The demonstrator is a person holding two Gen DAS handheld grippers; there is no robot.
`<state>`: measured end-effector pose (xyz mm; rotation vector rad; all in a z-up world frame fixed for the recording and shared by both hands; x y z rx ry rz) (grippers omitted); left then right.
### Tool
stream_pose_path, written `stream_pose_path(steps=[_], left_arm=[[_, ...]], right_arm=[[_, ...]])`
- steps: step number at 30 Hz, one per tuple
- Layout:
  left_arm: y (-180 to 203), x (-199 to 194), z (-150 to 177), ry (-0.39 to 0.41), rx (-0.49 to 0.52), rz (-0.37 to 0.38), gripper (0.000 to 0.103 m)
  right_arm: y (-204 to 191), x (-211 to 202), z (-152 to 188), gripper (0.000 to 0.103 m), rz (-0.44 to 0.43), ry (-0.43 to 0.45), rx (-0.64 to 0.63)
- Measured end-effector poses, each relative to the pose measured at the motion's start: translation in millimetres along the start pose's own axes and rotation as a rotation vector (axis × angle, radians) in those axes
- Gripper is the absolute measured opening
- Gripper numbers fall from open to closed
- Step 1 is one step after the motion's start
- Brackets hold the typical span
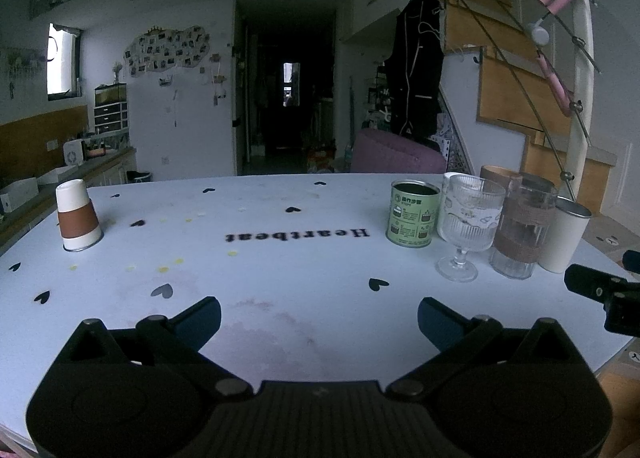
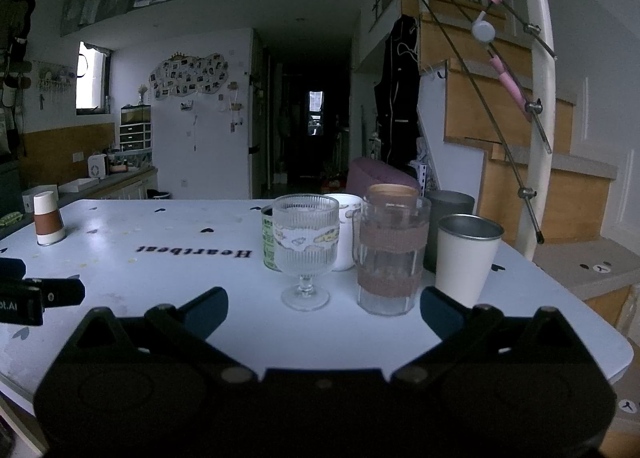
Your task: Flip cup upright
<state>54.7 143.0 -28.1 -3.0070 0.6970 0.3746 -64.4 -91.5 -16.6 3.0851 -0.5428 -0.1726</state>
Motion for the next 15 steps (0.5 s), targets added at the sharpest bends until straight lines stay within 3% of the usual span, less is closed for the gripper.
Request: stream_pose_path(steps=[15], left_arm=[[0.3, -0.1, 0.5, 0.001, -0.001, 0.0, 0.103]], right_arm=[[-2.4, 0.4, 1.6, 0.103, -0.004, -0.003, -0.003]])
Point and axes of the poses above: each gripper's, at about its wrist camera, not at the fingertips, and x roughly the way its jaws point, y to its right, z to its underside, the point moved 3 cm from there along x, roughly the way its jaws point, and after that the axes turned 12 degrees about y, right-handed, at the moved point
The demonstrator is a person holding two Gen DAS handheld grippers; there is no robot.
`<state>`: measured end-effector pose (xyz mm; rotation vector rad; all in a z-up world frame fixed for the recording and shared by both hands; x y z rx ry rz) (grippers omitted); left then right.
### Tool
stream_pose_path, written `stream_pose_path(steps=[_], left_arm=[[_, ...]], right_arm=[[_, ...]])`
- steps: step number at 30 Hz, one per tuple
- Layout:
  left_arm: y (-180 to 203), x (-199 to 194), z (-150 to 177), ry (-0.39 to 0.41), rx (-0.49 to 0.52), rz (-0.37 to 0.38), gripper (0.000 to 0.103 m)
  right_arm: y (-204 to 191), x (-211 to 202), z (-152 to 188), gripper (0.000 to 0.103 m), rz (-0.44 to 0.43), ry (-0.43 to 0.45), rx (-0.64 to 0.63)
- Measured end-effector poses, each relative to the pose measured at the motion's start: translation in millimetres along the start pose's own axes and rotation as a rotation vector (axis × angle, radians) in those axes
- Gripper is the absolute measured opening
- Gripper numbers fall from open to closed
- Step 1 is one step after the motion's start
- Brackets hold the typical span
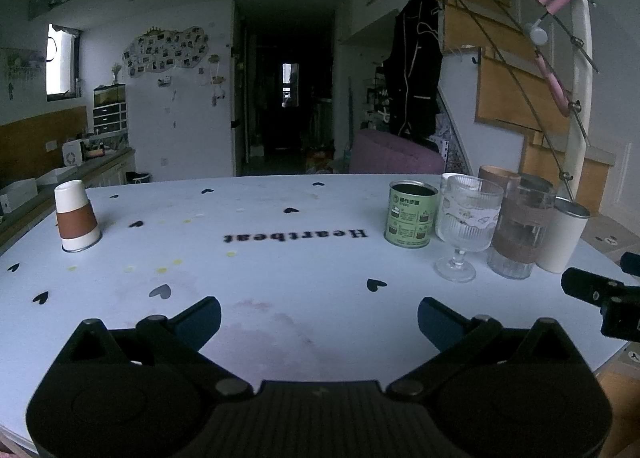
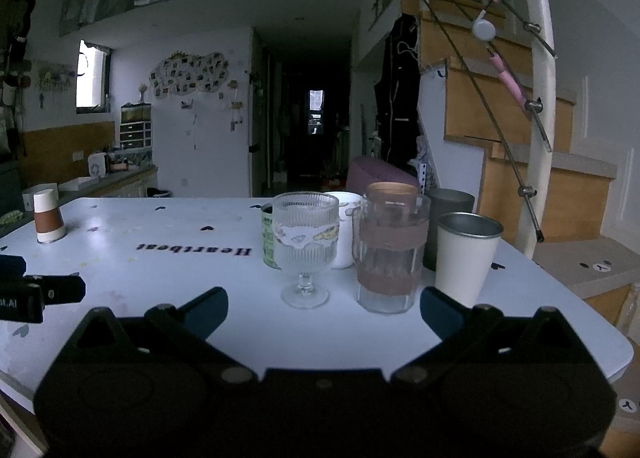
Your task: Flip cup upright
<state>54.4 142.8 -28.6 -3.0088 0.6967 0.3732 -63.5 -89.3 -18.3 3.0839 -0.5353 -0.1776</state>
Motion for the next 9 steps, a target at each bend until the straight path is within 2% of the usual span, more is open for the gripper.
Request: stream_pose_path(steps=[9], left_arm=[[4.2, 0.0, -4.4, 0.005, 0.003, -0.004, 0.103]], right_arm=[[-1.6, -0.6, 2.3, 0.103, 0.001, -0.001, 0.002]])
Point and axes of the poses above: each gripper's, at about its wrist camera, not at the fingertips, and x roughly the way its jaws point, y to its right, z to its underside, the point moved 3 cm from there along x, roughly the way its jaws point, and after that the axes turned 12 degrees about y, right-handed, at the moved point
